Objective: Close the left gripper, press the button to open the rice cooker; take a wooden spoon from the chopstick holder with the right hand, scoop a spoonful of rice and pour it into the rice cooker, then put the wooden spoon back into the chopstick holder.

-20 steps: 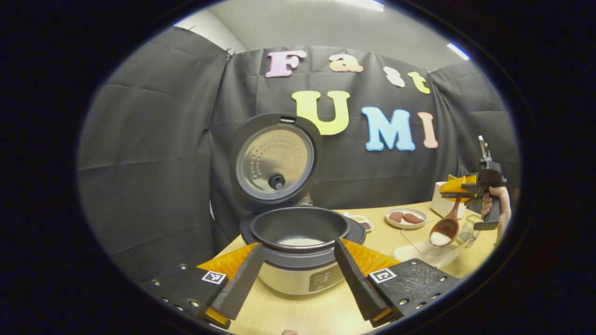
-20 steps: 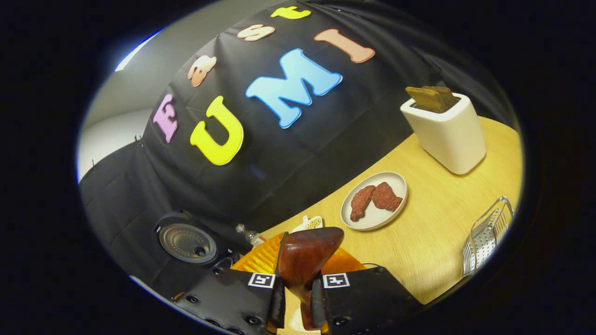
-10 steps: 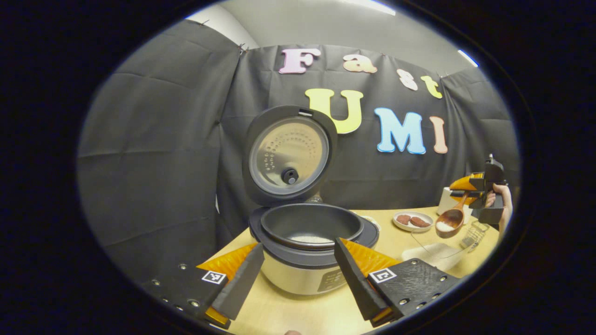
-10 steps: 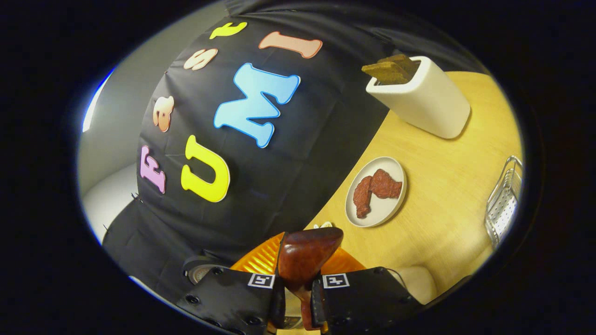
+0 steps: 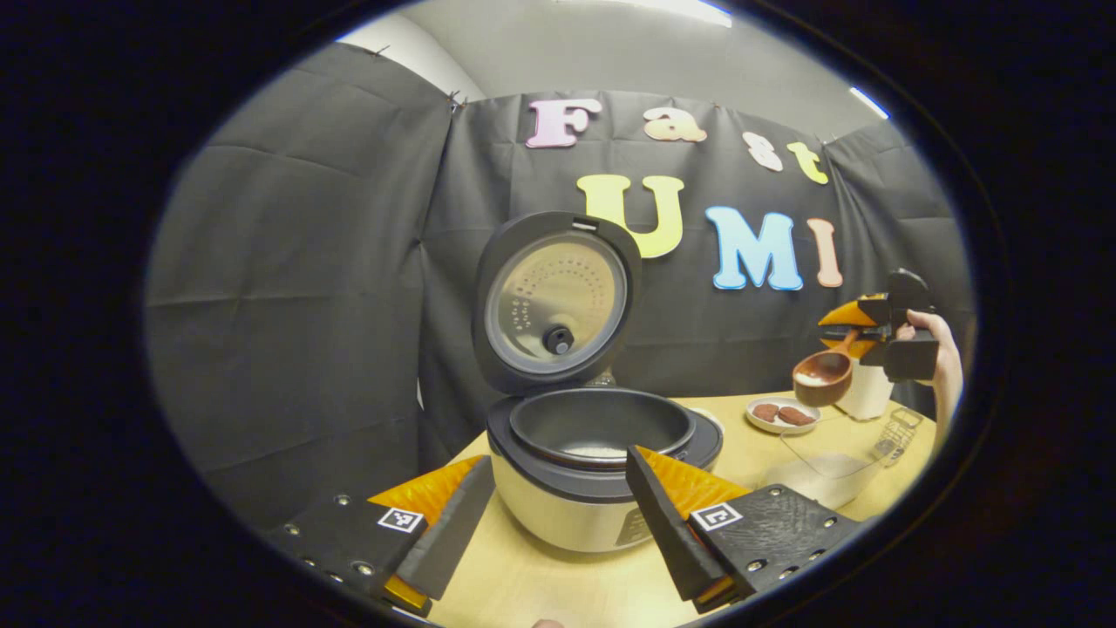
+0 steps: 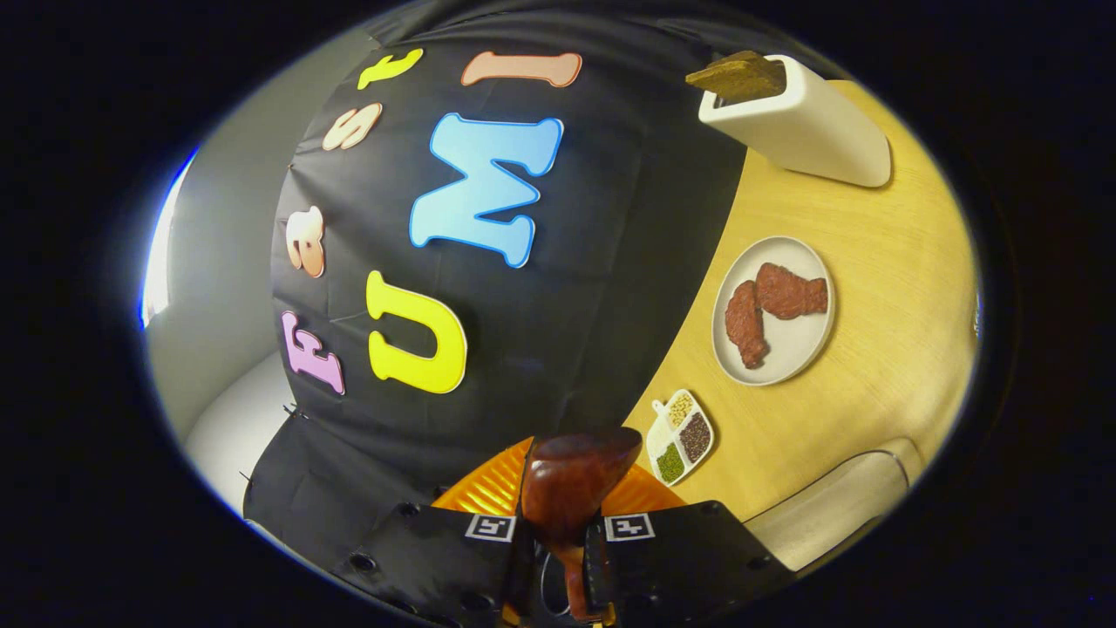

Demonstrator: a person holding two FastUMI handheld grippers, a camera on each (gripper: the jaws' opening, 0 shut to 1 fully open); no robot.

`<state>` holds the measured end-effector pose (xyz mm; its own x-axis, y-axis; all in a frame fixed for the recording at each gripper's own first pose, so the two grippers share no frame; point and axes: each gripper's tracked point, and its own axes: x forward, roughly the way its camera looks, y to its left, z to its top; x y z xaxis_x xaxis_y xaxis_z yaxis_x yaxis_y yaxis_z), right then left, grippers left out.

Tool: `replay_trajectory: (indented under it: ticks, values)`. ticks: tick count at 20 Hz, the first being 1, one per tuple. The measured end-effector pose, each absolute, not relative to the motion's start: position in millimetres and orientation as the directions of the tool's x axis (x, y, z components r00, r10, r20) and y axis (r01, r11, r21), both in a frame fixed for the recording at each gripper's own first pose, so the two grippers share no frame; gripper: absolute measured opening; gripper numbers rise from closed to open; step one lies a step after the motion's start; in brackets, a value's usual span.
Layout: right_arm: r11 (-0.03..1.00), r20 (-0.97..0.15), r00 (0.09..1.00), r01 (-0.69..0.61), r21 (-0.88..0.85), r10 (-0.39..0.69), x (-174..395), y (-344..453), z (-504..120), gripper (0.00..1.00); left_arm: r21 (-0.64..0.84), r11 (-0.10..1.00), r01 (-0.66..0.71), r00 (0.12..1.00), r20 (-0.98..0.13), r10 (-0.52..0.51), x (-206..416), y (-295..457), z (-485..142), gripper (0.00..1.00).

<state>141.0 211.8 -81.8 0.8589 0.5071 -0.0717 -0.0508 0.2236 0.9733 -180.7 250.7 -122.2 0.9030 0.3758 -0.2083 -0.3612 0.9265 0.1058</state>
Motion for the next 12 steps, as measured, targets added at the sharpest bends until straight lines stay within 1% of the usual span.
replay_trajectory:
  ticks: [4,7,9,10,11,12]
  values:
    - [0.215,-0.024,0.839,-0.112,0.97,0.544,138,247,-46,0.23,0.099,0.925,-0.366,0.904,-0.199,0.379,-188,254,-119,0.95]
    - [0.23,0.001,0.825,-0.159,0.96,0.565,137,276,-22,0.23,0.103,0.923,-0.372,0.903,-0.188,0.385,-194,258,-114,0.95]
    - [0.252,0.007,0.813,-0.189,0.949,0.582,137,298,-12,0.21,0.104,0.921,-0.377,0.903,-0.18,0.39,-198,260,-111,0.95]
    - [0.272,0.002,0.803,-0.204,0.94,0.596,136,310,-11,0.23,0.102,0.92,-0.379,0.903,-0.178,0.392,-199,260,-111,0.95]
    - [0.29,-0.01,0.793,-0.21,0.934,0.609,134,321,-12,0.21,0.098,0.918,-0.385,0.901,-0.177,0.397,-202,262,-111,0.95]
    - [0.29,-0.013,0.783,-0.215,0.932,0.622,134,335,-12,0.23,0.093,0.916,-0.39,0.899,-0.177,0.401,-204,264,-111,0.95]
